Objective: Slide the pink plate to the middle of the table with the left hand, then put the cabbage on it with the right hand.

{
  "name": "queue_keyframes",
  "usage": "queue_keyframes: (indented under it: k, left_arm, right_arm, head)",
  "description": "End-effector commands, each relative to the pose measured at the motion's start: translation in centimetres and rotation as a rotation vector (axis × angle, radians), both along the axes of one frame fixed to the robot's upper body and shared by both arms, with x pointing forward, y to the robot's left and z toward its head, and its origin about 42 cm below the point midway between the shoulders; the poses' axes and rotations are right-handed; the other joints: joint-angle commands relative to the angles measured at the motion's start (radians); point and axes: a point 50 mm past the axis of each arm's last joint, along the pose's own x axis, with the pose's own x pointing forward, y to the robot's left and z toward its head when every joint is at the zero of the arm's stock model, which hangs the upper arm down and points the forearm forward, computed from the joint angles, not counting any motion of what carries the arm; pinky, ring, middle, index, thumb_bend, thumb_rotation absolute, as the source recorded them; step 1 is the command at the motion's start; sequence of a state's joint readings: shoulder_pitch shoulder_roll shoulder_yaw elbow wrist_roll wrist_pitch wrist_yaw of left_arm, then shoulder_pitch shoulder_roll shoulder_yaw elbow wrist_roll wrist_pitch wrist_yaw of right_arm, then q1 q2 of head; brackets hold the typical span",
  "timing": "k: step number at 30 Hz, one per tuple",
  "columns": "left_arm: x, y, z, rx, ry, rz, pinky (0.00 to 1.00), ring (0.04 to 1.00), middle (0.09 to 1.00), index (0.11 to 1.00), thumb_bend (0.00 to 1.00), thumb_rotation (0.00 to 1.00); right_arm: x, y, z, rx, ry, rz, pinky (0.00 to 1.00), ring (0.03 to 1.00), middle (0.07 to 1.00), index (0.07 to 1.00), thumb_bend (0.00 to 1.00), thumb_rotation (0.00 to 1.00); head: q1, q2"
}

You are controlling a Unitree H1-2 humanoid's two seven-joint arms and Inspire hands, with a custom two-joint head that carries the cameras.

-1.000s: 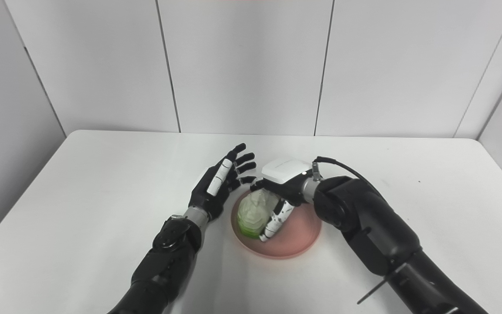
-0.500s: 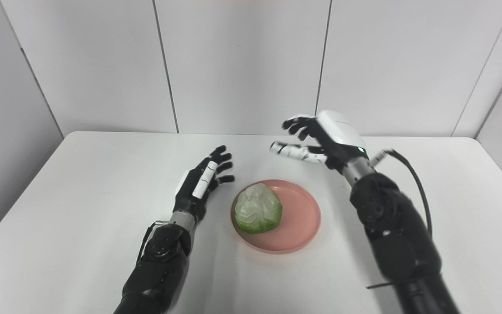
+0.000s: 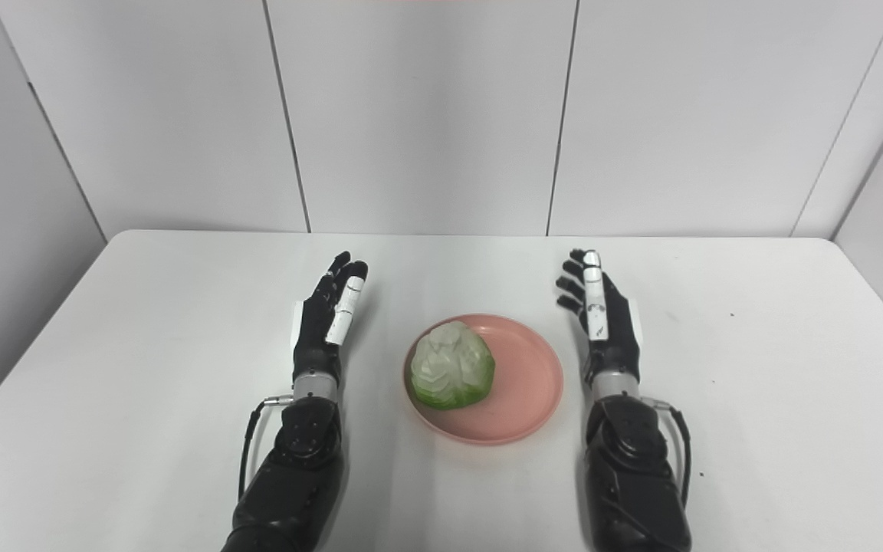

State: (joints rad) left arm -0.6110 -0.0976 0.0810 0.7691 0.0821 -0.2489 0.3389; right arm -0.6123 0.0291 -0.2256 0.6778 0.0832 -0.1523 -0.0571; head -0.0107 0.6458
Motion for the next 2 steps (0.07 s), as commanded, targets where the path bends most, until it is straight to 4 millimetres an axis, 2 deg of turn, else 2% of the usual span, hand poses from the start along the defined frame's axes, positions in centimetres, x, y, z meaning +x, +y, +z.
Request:
queue_keyframes:
  k: [1, 2]
  left_arm:
    - [0.74, 0.07, 0.69, -0.016, 0.011, 0.029, 0.89, 0.911, 0.903, 0.848, 0.79, 0.75]
    - [0.80, 0.06, 0.66, -0.013, 0.019, 0.027, 0.89, 0.912, 0.905, 0.851, 0.79, 0.76]
  right_arm:
    - [0.23, 0.15, -0.14, 0.020, -0.014, -0.015, 0.86, 0.832, 0.847, 0.830, 0.90, 1.00]
    - [-0.04, 0.17, -0.62, 0.005, -0.004, -0.010, 0.87, 0.838, 0.851, 0.834, 0.90, 1.00]
  head:
    - [-0.001, 0.003]
    - [-0.001, 0.003]
